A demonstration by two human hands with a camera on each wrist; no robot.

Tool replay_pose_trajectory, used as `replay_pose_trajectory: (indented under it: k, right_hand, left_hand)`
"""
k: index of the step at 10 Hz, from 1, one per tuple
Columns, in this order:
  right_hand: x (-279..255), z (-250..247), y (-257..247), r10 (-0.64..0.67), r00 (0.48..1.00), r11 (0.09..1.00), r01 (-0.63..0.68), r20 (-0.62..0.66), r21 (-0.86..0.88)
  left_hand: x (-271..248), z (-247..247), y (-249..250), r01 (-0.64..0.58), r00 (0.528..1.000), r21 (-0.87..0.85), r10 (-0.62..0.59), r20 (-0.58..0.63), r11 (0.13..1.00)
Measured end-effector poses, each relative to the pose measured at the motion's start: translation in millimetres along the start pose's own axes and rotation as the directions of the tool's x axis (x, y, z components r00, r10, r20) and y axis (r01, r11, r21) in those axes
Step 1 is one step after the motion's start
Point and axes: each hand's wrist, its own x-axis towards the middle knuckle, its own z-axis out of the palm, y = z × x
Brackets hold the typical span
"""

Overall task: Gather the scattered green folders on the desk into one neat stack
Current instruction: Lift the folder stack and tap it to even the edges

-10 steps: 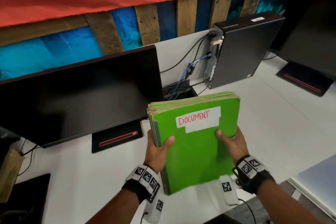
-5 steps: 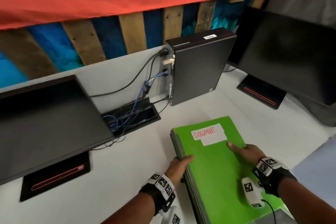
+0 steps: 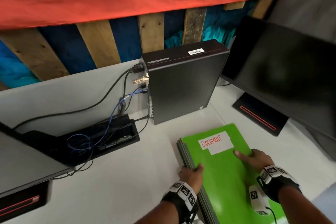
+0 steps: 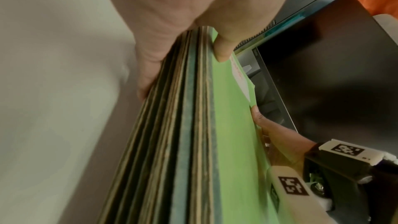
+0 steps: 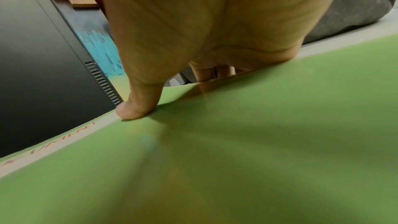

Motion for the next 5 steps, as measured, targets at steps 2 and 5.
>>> replay_pose_trajectory:
  k: [2, 5]
  right_hand:
    - [12.4, 10.3, -3.5, -0.017, 1.000, 0.998, 0.018, 0.021, -0.061]
    - [8.2, 10.3, -27.4, -0.035, 0.997, 0.982, 0.023, -0.061, -0.186]
  left_hand:
    - [12.1, 14.2, 8.8, 0.085, 0.995, 0.099, -0.079, -0.064, 0.991]
    - [0.8, -5.0, 13.9, 0.045, 0.995, 0.102, -0.036, -0.091, 0.994]
